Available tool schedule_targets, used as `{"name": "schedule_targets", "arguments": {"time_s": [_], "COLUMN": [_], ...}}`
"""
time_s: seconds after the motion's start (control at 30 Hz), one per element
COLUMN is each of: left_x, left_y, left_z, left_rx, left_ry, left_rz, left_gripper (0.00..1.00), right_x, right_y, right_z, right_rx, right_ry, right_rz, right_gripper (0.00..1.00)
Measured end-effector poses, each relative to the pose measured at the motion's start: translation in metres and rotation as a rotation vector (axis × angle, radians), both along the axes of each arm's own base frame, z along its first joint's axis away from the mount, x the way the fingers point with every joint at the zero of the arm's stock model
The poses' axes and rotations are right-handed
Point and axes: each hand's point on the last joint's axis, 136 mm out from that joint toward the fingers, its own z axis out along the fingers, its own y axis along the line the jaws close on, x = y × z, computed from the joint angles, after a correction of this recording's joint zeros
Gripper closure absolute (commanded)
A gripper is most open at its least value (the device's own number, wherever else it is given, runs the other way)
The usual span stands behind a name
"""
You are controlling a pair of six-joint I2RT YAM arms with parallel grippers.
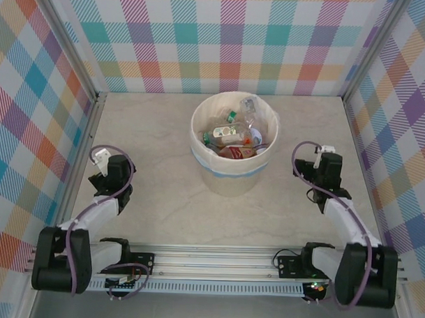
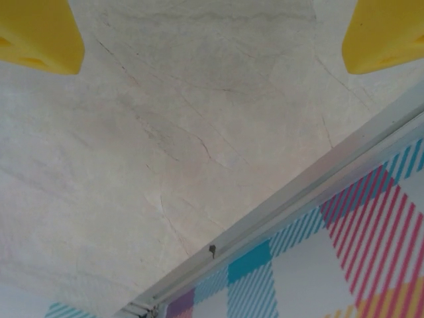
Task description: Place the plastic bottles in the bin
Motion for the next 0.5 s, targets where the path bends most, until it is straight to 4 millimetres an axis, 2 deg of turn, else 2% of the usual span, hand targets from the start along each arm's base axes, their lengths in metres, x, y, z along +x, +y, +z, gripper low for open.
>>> {"name": "schedule_targets", "arguments": {"time_s": [0.1, 0.17, 0.27, 0.37, 0.5], "left_x": [0.013, 0.022, 0.038, 0.054, 0.07], "left_y": [-0.012, -0.023, -0.042, -0.058, -0.073], "left_z": [-0.023, -0.034, -0.041, -0.037, -0.032], "left_rx": [-0.014, -0.029, -0.052, -0.066, -0.062], "left_ry": [0.072, 0.097, 0.096, 0.045, -0.022], "left_rz": [-0.108, -0.194, -0.319, -0.417, -0.508], "left_gripper": [0.0, 0.0, 0.0, 0.0, 0.0], "right_x": [0.002, 0.008, 0.027, 0.048, 0.052], "right_y": [0.001, 0.007, 0.016, 0.025, 0.039], "right_z": [-0.043, -0.053, -0.043, -0.026, -0.019], "right_rx": [0.075, 0.108, 0.142, 0.167, 0.181], "right_ry": [0.084, 0.094, 0.001, -0.122, -0.208], "right_rz": [0.005, 0.035, 0.091, 0.154, 0.237], "right_gripper": [0.0, 0.0, 0.0, 0.0, 0.0]}}
